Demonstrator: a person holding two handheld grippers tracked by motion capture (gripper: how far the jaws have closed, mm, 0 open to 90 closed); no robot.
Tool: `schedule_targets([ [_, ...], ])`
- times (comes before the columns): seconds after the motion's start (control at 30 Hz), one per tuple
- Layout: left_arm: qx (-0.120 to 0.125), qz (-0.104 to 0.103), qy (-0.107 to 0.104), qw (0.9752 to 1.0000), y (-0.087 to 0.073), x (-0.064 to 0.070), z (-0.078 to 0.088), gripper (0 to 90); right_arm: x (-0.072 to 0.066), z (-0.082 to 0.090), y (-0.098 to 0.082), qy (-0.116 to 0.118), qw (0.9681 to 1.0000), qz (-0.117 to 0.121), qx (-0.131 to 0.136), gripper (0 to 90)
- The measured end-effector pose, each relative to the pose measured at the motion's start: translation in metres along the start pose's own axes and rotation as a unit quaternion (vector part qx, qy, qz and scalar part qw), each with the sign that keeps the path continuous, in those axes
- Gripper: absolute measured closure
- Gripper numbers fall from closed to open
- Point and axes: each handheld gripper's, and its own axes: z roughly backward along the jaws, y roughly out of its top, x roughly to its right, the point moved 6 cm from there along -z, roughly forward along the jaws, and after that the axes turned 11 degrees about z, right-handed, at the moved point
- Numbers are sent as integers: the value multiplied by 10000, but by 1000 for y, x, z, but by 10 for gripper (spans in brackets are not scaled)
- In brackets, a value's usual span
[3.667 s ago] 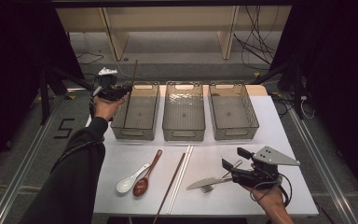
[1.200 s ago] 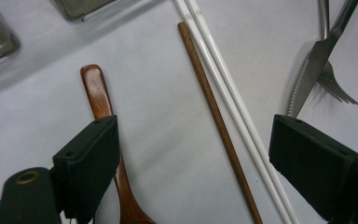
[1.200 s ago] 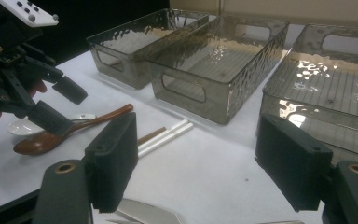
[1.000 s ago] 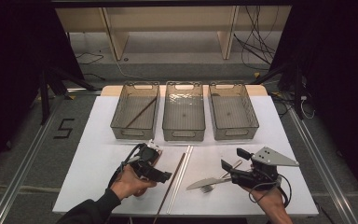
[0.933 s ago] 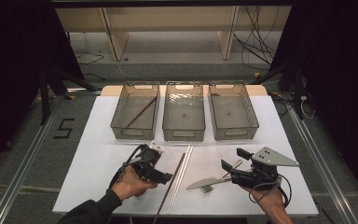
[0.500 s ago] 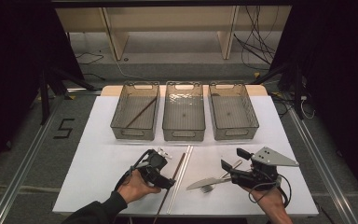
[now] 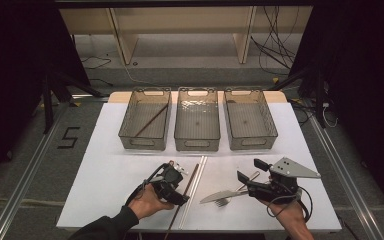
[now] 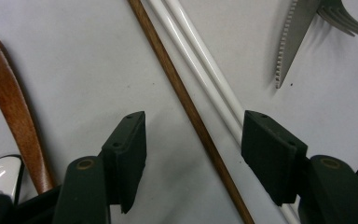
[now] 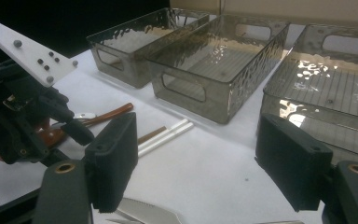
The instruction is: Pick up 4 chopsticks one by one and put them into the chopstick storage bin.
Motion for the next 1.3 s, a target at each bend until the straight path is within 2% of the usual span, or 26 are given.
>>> schedule_targets([
  [0.43,-168,-123,197,9996,-4,1,-7,469,0,0,0,-1,10000,-3,1,305],
  [0.63,-171,-218,265,9993,-4,0,-6,535,0,0,0,-10,10000,-2,10,305],
  [1.1,-269,-168,265,9991,-4,-11,-3,770,0,1,1,-17,10000,8,10,305],
  [1.3,-324,-80,193,9993,-4,-14,-2,791,0,1,1,-20,10000,6,10,305],
])
